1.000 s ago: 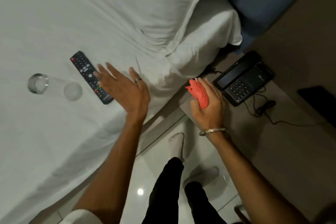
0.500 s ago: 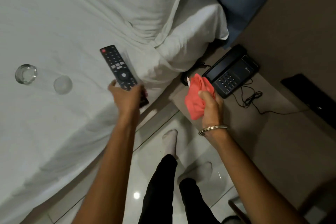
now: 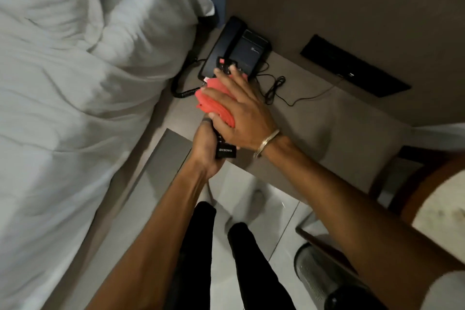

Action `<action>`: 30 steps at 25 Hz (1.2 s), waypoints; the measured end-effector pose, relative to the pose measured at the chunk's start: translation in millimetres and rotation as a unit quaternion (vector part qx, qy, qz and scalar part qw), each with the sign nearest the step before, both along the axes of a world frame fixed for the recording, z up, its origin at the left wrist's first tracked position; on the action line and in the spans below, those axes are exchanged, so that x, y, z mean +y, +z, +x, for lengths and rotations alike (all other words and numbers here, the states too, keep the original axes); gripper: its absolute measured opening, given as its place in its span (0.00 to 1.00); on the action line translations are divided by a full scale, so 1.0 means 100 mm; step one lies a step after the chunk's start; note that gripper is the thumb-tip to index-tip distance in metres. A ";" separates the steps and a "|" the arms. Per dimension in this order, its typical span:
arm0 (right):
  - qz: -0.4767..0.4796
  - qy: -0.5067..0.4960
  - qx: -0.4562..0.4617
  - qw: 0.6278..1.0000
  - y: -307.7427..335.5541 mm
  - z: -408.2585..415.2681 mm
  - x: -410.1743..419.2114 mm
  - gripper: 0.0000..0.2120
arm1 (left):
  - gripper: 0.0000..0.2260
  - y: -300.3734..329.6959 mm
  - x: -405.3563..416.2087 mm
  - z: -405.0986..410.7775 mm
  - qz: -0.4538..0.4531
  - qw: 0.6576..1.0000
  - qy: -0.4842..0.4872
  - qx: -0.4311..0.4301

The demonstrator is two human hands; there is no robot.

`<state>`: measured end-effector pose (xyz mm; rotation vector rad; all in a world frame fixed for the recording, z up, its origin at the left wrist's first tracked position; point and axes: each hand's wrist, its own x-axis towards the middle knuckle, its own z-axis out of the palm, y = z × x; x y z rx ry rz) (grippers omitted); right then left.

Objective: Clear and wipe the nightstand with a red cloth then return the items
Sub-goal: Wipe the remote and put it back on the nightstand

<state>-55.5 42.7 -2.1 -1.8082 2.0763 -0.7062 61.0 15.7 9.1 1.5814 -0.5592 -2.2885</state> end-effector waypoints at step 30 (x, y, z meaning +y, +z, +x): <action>-0.208 -0.614 -0.566 0.509 -0.25 -1.81 3.11 0.09 | 0.11 -1.41 2.32 -2.31 -0.222 0.839 -0.472 -0.153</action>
